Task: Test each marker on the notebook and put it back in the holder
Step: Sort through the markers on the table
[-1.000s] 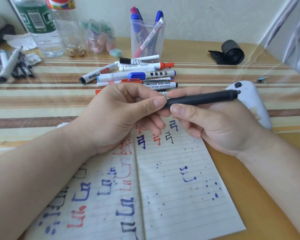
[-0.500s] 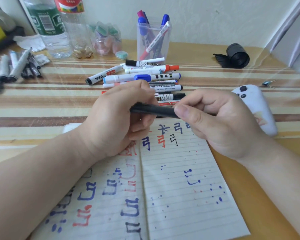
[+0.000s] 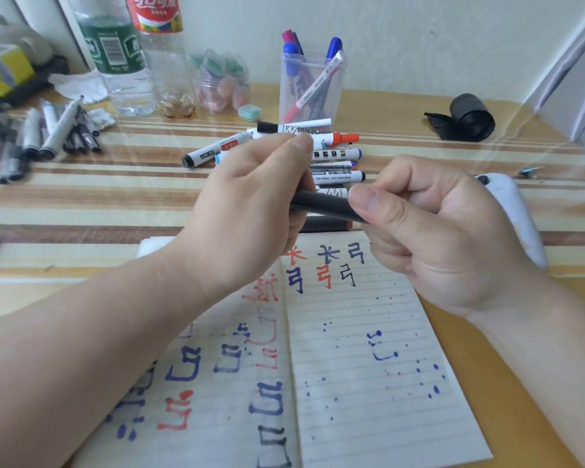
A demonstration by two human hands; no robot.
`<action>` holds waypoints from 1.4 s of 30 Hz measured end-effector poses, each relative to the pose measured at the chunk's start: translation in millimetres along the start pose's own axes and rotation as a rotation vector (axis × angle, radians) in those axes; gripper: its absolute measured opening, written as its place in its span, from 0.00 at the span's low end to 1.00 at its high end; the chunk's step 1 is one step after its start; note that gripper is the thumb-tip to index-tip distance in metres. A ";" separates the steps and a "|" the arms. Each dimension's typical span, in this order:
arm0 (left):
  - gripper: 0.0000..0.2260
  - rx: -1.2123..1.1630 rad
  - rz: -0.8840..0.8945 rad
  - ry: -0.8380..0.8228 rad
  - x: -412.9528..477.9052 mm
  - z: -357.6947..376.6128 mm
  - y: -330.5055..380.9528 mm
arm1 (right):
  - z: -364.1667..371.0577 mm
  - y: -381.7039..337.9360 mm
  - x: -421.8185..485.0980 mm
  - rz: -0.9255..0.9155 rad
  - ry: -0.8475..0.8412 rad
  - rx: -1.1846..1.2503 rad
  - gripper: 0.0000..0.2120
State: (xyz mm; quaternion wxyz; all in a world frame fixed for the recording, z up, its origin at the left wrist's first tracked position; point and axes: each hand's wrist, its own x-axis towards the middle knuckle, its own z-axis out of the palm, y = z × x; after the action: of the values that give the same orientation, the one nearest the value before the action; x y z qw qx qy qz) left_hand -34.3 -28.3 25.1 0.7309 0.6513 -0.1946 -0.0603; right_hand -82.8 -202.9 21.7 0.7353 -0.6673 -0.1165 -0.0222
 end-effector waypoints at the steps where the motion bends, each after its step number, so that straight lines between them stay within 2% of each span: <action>1: 0.19 0.053 0.003 0.002 0.0 -1.1 -2.2 | -2.1 0.9 -0.3 0.014 0.018 0.018 0.10; 3: 0.20 0.196 0.024 0.021 -0.3 -3.5 -8.7 | -5.6 1.2 0.4 0.035 0.037 0.080 0.10; 7: 0.21 0.596 0.205 0.093 -4.9 -3.3 -14.6 | -13.8 4.1 5.4 0.060 0.094 0.273 0.11; 10: 0.19 0.690 0.279 0.102 -6.8 -2.4 -14.0 | -11.8 7.8 6.8 0.038 0.119 0.294 0.13; 14: 0.16 0.671 0.247 0.151 -2.3 -10.2 -20.4 | -6.9 0.8 1.7 0.006 0.236 0.108 0.17; 16: 0.15 0.648 0.237 0.206 -1.7 -14.7 -20.9 | -5.2 -9.6 -3.0 -0.020 0.280 0.000 0.15; 20: 0.14 0.603 0.252 0.265 -2.6 -17.1 -21.1 | 6.3 -34.1 -6.9 -0.052 0.223 -0.303 0.11; 23: 0.13 0.581 0.258 0.266 -2.0 -16.4 -21.9 | 16.1 -46.2 1.9 -0.124 0.169 -0.436 0.08; 27: 0.14 0.594 0.247 0.262 -0.6 -18.2 -22.7 | 10.7 -52.0 36.3 -0.256 0.260 -0.509 0.21; 30: 0.13 0.633 0.227 0.253 1.4 -20.2 -25.1 | -2.0 -55.9 77.5 -0.399 0.377 -0.676 0.25; 33: 0.14 0.640 0.203 0.257 4.8 -22.2 -27.7 | -13.9 -59.8 125.2 -0.506 0.480 -0.761 0.23; 39: 0.14 0.648 0.161 0.261 8.3 -21.5 -31.7 | -23.5 -59.1 196.4 -0.648 0.654 -0.743 0.15; 42: 0.14 0.661 0.172 0.263 9.3 -20.9 -32.3 | -24.8 -46.3 212.8 -0.583 0.636 -0.828 0.10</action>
State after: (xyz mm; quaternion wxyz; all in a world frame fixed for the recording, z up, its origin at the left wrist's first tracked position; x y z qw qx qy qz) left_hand -12.8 -16.8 -6.1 0.5020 0.8359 -0.1618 0.1519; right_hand 118.8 -206.2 107.6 0.3766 -0.7995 -0.0505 -0.4652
